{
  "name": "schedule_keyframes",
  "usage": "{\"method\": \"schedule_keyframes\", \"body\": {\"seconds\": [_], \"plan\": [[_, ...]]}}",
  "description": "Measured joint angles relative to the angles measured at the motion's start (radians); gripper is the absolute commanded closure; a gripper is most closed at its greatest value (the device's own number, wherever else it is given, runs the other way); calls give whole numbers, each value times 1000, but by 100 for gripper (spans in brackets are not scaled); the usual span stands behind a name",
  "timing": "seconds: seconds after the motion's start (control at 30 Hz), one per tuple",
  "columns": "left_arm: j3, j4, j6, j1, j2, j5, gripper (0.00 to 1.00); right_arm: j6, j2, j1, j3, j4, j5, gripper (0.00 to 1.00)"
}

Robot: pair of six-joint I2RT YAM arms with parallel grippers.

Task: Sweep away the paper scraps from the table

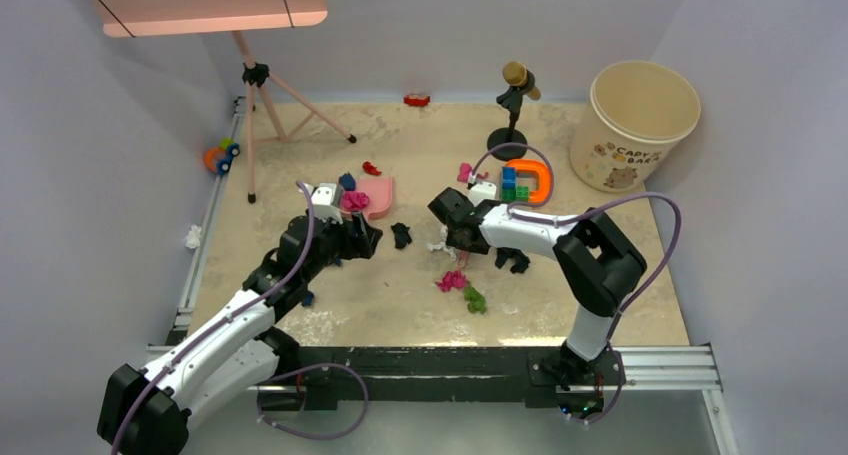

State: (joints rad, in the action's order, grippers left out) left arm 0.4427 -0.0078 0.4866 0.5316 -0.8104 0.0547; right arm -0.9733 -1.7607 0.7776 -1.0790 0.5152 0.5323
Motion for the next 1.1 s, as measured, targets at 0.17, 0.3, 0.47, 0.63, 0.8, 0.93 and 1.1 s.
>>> {"method": "schedule_keyframes", "body": {"seconds": [0.17,0.3,0.47,0.63,0.8,0.93,1.1], "plan": [[0,0,0,0,7,0,17,-3,-37,-13,-1,-42,-9,65],[-4,2,0,0,13,0,17,-4,-40,-38,1,-66,-8,81],[-9,6,0,0,13,-15,14,-2,-31,-54,13,-95,-21,93],[-16,72,3,0,-15,-124,3,-2,31,-60,18,-50,-62,94],[-16,179,110,0,-58,-249,4,-25,188,-60,-20,-8,-122,93],[-17,307,233,23,-108,-300,5,-73,326,-60,-20,-53,-185,93],[5,369,288,117,-206,-293,6,-155,414,-60,9,-127,-257,94]]}}
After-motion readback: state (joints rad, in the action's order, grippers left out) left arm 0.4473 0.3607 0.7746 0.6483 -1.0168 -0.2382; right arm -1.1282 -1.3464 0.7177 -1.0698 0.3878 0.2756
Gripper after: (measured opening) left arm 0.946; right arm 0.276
